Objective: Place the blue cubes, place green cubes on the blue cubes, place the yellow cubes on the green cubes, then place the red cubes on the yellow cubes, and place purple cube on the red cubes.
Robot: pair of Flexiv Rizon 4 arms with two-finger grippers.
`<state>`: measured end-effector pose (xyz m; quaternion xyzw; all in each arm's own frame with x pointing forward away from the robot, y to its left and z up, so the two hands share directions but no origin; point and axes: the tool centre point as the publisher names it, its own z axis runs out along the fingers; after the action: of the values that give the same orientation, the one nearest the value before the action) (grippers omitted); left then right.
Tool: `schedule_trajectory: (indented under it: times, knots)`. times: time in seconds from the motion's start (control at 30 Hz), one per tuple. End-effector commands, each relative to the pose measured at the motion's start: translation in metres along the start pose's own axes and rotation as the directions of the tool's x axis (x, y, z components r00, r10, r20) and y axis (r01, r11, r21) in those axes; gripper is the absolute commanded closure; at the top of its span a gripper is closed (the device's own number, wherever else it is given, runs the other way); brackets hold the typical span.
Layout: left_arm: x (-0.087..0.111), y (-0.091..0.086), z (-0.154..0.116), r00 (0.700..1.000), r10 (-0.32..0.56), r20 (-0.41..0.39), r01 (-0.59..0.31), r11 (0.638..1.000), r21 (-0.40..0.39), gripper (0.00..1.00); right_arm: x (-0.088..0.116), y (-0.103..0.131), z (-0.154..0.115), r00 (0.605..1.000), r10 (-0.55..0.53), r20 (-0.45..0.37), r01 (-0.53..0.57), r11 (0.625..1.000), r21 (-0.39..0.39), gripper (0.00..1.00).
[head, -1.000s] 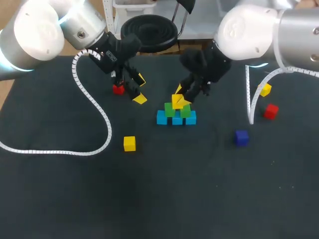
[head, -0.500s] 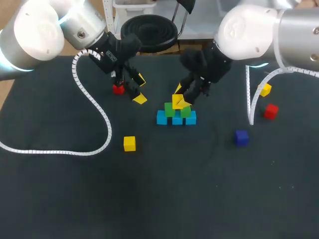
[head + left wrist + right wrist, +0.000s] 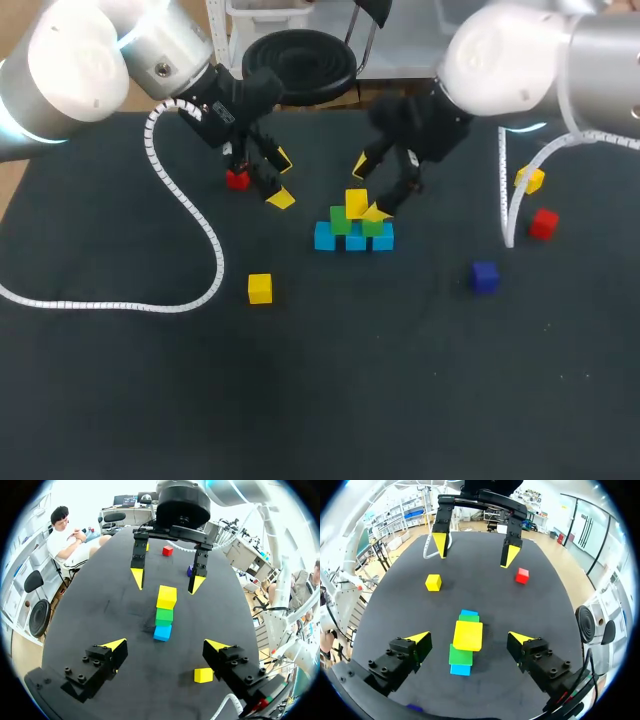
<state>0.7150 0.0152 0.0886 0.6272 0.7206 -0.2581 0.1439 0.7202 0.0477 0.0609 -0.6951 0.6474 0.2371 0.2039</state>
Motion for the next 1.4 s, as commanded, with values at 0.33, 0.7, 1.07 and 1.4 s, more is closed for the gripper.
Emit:
schedule_trajectory:
  times: [0.33,0.7,1.07,1.4]
  knots:
    - [0.001,0.0,0.0,1.0,0.002,0.001,-0.002,1.0,0.0,0.0,0.021,0.033,-0.045,0.999,-0.018,-0.037,0.02,0.998,0.064,0.0]
    - [0.001,0.0,0.0,1.0,0.002,0.001,-0.002,1.0,0.0,0.0,0.06,0.062,-0.084,0.999,0.028,-0.027,-0.025,0.991,0.133,0.0]
    - [0.001,0.0,0.0,1.0,0.002,0.001,-0.002,1.0,0.0,0.0,0.066,0.07,-0.094,0.998,0.057,-0.024,-0.054,0.991,0.122,0.0]
    - [0.001,0.0,0.0,1.0,0.002,0.001,-0.002,1.0,0.0,0.0,0.066,0.07,-0.094,0.998,0.057,-0.024,-0.054,0.991,0.122,0.0]
